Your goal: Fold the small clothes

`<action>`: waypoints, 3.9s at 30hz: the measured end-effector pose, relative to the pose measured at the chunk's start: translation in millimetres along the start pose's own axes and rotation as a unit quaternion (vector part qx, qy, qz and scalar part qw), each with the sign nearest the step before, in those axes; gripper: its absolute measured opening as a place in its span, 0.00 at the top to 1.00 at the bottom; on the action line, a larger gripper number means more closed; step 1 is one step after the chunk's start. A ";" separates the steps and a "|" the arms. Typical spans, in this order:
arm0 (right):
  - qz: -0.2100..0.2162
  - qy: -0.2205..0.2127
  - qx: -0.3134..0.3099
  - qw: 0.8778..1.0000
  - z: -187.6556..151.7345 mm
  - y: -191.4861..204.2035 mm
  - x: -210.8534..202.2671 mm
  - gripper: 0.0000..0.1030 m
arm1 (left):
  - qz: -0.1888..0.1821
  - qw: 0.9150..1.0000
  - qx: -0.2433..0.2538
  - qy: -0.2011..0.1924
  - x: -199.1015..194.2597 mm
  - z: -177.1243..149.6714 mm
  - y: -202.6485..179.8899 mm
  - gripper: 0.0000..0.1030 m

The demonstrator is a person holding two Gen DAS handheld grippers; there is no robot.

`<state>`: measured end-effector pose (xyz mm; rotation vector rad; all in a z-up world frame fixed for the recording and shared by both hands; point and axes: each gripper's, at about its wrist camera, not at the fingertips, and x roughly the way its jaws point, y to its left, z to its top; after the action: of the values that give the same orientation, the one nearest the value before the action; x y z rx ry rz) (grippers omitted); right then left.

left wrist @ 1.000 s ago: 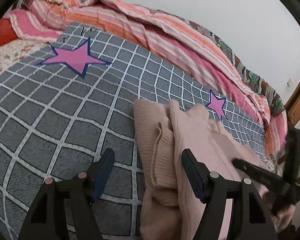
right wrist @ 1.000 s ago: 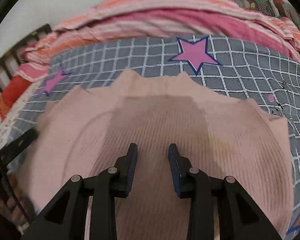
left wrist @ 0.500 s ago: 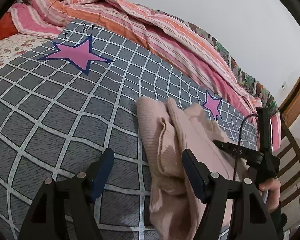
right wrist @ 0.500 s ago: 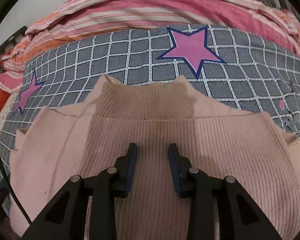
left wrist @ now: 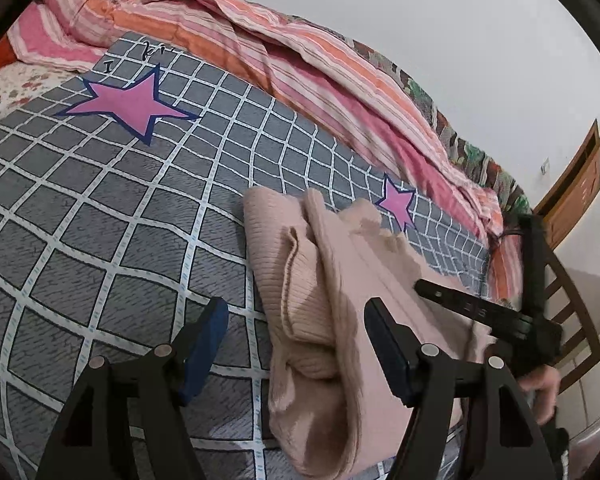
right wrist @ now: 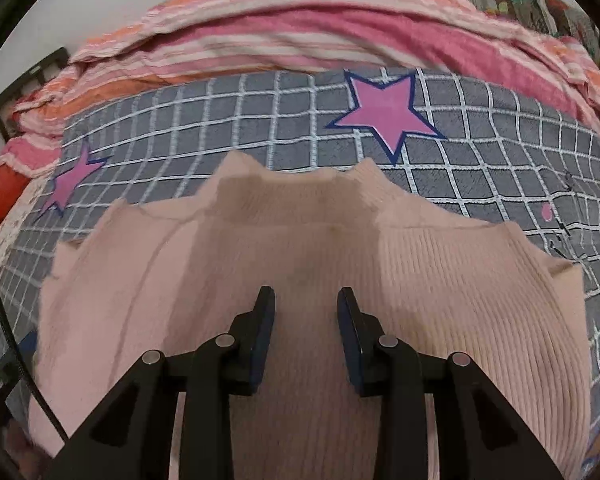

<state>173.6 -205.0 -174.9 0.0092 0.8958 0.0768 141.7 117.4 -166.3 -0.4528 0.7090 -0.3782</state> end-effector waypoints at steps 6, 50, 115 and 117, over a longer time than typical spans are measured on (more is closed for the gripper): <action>-0.018 -0.013 -0.034 0.999 -29.3 16.0 -27.8 0.68 | -0.009 1.000 0.006 0.009 2.6 -0.6 -1.5 0.33; 0.021 -0.087 0.017 0.996 -127.8 -89.0 -153.7 0.68 | -0.010 0.998 -0.067 -0.010 28.9 -17.0 -27.7 0.47; 0.183 -0.038 0.162 0.969 -112.1 -156.2 -95.7 0.47 | 0.018 0.996 0.088 0.029 17.7 -40.6 -115.0 0.45; 0.200 -0.034 0.186 0.962 -109.4 -161.6 -88.9 0.47 | 0.013 0.996 0.086 0.031 19.0 -43.0 -115.2 0.45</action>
<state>43.0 -375.1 -180.5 0.5413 0.8187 0.2820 104.8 0.3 -145.8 -0.2699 0.7353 -0.4275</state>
